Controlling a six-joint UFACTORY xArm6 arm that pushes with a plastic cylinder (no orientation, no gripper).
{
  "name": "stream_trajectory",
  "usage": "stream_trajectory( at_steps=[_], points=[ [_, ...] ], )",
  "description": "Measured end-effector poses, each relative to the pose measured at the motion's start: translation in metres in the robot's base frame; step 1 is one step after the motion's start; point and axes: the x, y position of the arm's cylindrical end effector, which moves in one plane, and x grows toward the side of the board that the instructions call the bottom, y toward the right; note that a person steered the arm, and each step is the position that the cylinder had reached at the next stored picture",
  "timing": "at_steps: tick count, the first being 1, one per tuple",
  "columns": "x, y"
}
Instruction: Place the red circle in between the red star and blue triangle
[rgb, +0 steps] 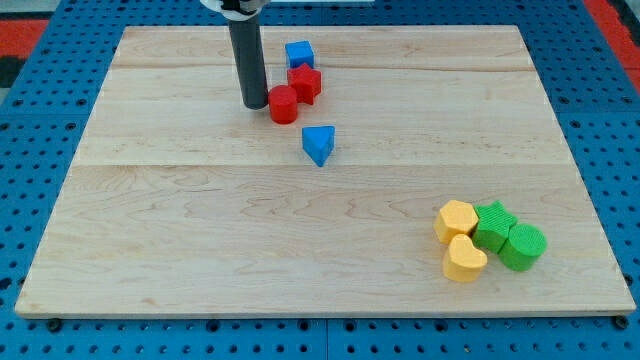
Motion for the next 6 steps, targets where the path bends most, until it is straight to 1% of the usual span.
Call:
stream_trajectory(
  at_steps=[3,4,6],
  points=[
    [0.011,0.032],
    [0.018,0.008],
    [0.096,0.007]
  ],
)
